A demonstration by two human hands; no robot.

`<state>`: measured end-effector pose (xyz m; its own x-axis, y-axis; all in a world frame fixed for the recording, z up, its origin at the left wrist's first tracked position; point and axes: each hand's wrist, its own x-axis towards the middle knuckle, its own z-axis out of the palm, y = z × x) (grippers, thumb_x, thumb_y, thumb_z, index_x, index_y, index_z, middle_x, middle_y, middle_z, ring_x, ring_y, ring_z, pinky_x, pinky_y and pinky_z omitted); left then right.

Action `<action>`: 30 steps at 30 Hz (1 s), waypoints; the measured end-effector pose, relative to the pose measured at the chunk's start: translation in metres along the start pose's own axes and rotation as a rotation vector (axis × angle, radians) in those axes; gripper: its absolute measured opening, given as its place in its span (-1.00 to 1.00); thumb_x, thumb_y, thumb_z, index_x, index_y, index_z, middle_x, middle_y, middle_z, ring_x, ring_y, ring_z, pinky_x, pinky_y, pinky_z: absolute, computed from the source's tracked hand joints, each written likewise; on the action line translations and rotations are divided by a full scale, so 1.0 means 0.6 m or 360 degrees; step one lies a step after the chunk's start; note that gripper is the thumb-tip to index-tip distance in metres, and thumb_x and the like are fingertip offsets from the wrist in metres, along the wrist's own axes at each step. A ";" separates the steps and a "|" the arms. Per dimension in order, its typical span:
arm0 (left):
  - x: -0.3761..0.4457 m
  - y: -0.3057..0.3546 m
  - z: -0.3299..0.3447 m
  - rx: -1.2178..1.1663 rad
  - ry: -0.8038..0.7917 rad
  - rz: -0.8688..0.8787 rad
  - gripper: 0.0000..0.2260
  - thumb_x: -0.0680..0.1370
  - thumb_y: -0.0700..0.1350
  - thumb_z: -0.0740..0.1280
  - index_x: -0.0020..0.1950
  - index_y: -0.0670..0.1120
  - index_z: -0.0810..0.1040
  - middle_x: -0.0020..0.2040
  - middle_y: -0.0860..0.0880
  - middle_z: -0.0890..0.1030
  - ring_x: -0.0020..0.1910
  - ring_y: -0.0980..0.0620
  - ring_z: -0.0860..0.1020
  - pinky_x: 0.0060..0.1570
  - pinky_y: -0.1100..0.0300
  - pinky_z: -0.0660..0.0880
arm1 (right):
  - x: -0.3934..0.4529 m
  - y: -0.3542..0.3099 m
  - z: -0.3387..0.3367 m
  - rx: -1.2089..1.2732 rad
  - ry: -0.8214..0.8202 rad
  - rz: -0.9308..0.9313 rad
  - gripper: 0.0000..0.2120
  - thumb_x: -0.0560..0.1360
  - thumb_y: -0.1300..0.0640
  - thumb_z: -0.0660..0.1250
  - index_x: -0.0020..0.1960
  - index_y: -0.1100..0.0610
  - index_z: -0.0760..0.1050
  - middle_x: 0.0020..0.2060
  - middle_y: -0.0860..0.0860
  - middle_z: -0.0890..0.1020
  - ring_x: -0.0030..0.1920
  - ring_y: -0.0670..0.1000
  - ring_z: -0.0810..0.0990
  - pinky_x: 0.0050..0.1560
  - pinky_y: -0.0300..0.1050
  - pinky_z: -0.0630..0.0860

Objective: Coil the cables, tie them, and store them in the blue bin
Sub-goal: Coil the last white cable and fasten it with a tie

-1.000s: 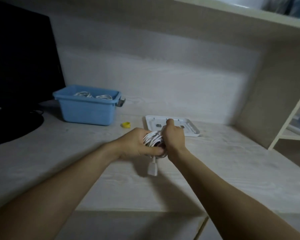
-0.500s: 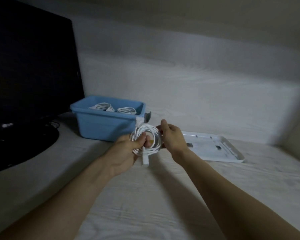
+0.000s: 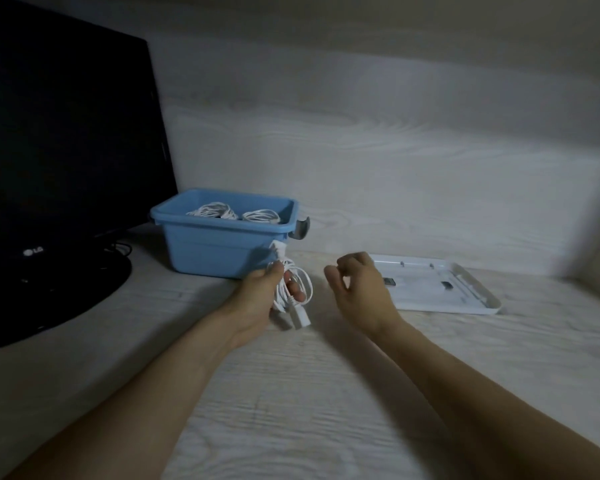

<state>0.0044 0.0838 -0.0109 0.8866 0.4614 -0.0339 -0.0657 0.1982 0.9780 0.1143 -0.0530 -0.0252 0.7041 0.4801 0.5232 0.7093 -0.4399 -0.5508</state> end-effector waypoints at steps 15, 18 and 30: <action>-0.021 -0.023 0.029 0.0691 0.0075 0.0658 -0.68 0.68 -0.06 0.16 -0.26 -0.04 0.46 -0.32 -0.01 0.52 -0.29 0.08 0.47 -0.13 0.05 0.43 | -0.108 -0.062 -0.043 0.1322 -0.0327 0.0329 -0.76 0.45 0.13 0.48 -0.01 0.31 0.65 -0.28 0.23 0.66 -0.27 0.05 0.61 -0.14 -0.03 0.61; -0.022 -0.019 0.022 0.0877 0.0102 0.0767 -0.67 0.67 -0.02 0.17 -0.28 -0.06 0.40 -0.38 0.01 0.45 -0.38 0.12 0.42 -0.24 0.10 0.40 | -0.111 -0.057 -0.044 0.1314 -0.0405 0.0266 -0.85 0.51 0.24 0.44 0.04 0.27 0.66 -0.18 0.17 0.70 -0.21 0.05 0.63 -0.06 0.00 0.62; -0.033 -0.020 0.030 0.0650 -0.0379 0.0587 -0.73 0.67 -0.09 0.21 -0.18 -0.16 0.48 -0.34 -0.08 0.50 -0.33 0.06 0.49 -0.29 0.22 0.45 | -0.101 -0.043 -0.057 0.0968 -0.0417 0.0097 -0.76 0.63 0.11 0.27 -0.13 0.15 0.61 -0.42 -0.10 0.58 -0.39 0.01 0.41 -0.32 -0.08 0.40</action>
<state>-0.0041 0.0567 -0.0185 0.9202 0.2205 0.3236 -0.2491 -0.3080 0.9182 0.0547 -0.0965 -0.0205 0.6563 0.6702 0.3466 0.4687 -0.0021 -0.8833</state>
